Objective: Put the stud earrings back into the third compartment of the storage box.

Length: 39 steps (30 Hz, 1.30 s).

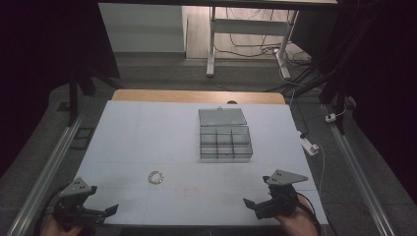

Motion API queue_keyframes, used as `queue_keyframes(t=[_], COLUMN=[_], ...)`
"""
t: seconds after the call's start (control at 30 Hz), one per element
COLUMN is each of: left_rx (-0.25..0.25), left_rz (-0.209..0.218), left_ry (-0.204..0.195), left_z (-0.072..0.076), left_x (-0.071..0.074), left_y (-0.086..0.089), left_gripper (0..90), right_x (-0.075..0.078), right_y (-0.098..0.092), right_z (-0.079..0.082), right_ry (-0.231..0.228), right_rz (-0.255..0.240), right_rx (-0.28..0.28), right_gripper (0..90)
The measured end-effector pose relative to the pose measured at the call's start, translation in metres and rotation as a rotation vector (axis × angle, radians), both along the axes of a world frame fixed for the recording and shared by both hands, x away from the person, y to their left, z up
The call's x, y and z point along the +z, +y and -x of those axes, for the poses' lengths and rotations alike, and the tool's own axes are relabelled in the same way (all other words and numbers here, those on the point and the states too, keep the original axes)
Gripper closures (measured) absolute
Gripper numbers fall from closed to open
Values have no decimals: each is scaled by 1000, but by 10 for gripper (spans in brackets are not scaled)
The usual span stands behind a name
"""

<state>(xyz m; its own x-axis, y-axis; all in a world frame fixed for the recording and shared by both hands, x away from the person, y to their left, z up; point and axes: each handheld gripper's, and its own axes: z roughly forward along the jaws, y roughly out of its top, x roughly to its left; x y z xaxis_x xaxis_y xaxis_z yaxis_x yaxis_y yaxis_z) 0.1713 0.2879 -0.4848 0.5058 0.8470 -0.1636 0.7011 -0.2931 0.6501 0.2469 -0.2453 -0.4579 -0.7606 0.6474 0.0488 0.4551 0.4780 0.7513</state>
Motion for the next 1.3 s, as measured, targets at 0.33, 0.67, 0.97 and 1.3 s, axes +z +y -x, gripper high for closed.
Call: queue_keyframes(t=[0.33,0.67,0.97,1.3], left_rx=[-4,-5,-5,-6], left_rz=[6,8,14,20], left_ry=[1,-1,-1,-2], left_z=[0,0,0,0], left_x=[0,0,0,0], left_y=[0,1,1,2], left_gripper=[0,1,3,4], right_x=[-2,-7,-13,-16], right_y=[24,52,81,109], right_z=[-6,-16,-29,-36], right_ry=[-13,18,50,59], right_rz=[-15,-32,-7,17], right_rx=[76,144,178,231], right_gripper=[0,0,0,0])
